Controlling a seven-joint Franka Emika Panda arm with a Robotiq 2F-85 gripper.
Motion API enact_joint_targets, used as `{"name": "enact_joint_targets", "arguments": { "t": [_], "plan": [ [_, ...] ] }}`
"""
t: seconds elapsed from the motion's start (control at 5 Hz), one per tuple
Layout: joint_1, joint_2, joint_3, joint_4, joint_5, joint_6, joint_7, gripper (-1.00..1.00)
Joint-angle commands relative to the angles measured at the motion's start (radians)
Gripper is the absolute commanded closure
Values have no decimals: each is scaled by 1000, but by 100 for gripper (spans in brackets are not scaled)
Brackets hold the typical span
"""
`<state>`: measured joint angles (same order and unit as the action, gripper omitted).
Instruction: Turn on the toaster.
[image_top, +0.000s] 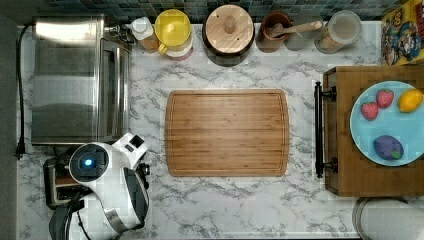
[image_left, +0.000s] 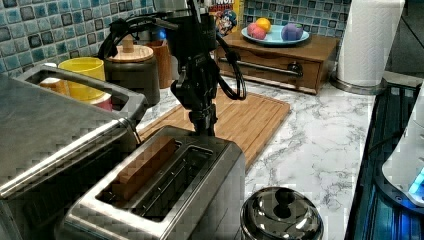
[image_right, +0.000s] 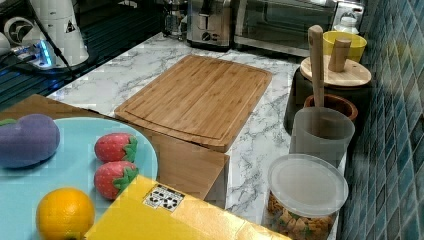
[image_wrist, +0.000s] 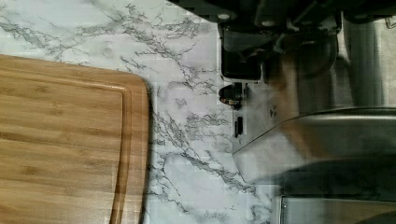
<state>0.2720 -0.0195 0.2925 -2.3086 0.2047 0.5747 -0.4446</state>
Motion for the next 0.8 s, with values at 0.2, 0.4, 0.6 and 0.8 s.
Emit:
{"name": "enact_joint_targets", "arguments": {
  "t": [0.2, 0.4, 0.6, 0.8],
  "plan": [
    [7, 65, -36, -25, 16, -15, 28, 100],
    [-10, 86, -29, -52, 24, 5, 12, 100],
    [-15, 119, -32, -55, 68, 13, -4, 100],
    [-28, 159, -41, -72, 80, 14, -13, 100]
  ]
}}
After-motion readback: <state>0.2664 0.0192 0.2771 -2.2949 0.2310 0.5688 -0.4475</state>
